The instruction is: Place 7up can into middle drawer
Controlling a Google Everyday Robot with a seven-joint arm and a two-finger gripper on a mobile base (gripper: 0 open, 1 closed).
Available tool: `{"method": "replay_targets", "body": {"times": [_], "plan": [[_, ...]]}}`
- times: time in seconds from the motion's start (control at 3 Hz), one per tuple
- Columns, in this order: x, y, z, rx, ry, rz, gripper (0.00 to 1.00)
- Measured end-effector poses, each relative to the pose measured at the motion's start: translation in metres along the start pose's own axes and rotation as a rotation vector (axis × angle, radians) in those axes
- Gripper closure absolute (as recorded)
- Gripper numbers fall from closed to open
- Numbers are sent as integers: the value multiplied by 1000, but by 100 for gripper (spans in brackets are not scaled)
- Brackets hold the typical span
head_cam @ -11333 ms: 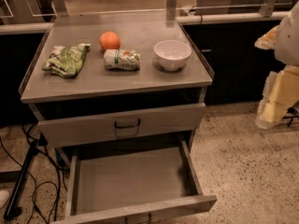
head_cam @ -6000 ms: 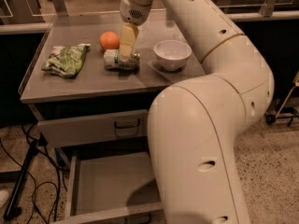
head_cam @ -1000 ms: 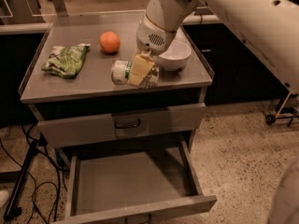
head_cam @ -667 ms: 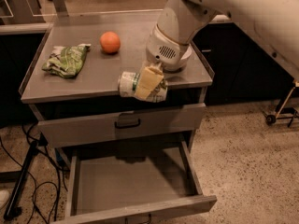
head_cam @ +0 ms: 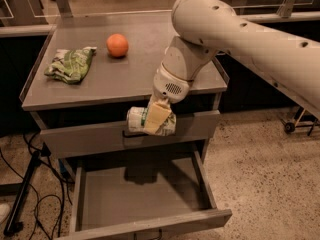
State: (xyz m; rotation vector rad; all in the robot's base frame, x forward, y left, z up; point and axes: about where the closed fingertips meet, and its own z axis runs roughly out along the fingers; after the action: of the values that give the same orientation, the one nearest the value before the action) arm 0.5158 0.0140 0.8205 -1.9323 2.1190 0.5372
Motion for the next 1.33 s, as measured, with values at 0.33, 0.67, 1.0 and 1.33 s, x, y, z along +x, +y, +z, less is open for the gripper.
{"method": "replay_targets", "body": {"times": [0.33, 0.67, 1.0, 1.33], "plan": [[0, 0, 0, 0, 0, 0, 100], [26, 12, 47, -37, -7, 83, 100], [53, 21, 89, -54, -15, 159, 100], [69, 30, 131, -98, -28, 210, 100]]}}
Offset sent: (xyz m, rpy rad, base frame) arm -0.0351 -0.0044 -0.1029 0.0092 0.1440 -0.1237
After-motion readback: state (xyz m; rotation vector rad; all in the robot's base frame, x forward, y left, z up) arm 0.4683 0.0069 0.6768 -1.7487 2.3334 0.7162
